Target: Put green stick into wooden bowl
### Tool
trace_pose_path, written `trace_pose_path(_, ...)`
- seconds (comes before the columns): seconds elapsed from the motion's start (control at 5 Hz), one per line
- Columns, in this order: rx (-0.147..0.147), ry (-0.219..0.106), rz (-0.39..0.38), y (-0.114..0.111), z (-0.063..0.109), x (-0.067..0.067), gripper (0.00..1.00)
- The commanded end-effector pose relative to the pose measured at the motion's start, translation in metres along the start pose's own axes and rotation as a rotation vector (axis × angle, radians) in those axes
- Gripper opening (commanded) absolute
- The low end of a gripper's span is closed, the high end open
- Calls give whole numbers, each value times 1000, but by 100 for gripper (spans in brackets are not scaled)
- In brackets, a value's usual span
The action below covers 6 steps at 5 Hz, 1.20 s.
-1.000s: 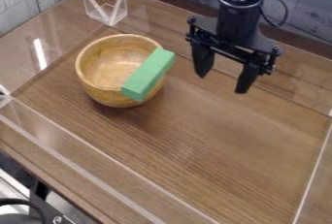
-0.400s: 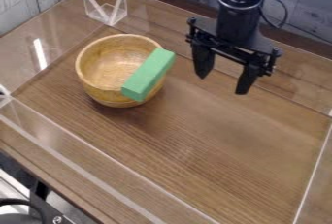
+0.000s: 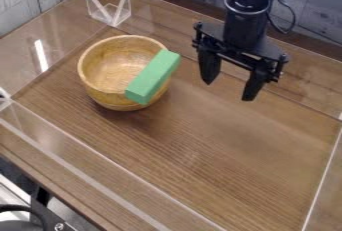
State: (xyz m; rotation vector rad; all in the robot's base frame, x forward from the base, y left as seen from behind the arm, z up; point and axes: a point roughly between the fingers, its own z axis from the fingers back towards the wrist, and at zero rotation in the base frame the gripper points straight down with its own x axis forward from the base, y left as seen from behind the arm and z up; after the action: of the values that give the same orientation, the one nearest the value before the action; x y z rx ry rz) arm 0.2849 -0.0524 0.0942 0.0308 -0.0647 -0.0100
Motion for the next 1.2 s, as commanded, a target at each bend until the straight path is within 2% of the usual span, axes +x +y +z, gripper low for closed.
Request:
trace_pose_path(0.0, -4, -24, 4, 3, 5, 5, 100)
trace_pose_path(0.6, 13, 20, -2, 19, -9, -1, 100)
trace_pose_path(0.8, 17, 25, 0, 27, -11, -3, 100)
trace_pose_path(1.0, 32, 2, 16, 51, -8, 0, 100)
